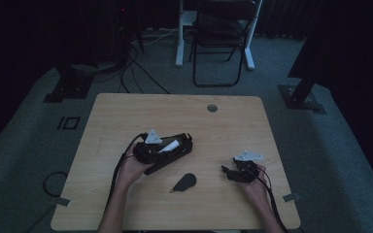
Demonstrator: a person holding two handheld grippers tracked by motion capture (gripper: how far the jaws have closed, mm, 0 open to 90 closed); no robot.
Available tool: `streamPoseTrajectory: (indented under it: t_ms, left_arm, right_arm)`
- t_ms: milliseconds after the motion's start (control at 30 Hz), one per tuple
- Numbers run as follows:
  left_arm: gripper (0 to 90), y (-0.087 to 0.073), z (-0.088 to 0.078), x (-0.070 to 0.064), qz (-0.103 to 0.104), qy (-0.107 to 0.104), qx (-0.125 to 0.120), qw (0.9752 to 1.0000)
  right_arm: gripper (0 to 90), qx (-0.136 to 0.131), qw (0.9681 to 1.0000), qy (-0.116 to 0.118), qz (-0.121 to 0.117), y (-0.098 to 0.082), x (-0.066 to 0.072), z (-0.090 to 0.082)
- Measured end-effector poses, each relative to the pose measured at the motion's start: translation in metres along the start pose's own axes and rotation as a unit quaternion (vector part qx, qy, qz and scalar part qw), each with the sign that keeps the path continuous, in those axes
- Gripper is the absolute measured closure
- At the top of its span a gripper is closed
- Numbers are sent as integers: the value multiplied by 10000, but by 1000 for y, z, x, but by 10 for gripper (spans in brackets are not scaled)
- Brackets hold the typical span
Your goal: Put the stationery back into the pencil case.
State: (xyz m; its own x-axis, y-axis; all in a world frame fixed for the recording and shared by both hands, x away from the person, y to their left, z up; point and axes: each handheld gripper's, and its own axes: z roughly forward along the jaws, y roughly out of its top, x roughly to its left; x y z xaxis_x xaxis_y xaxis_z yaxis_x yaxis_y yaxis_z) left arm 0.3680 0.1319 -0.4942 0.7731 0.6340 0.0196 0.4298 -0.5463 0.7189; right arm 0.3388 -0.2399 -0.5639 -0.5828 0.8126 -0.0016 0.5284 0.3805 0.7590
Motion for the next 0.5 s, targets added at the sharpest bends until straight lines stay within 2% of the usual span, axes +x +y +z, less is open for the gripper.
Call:
streamPoseTrajectory:
  t_ms: [500]
  left_arm:
    - [706, -2, 6, 2, -63, -126, 199, 9997]
  right_arm:
    - [350, 3, 10000, 0, 4, 0, 0, 0]
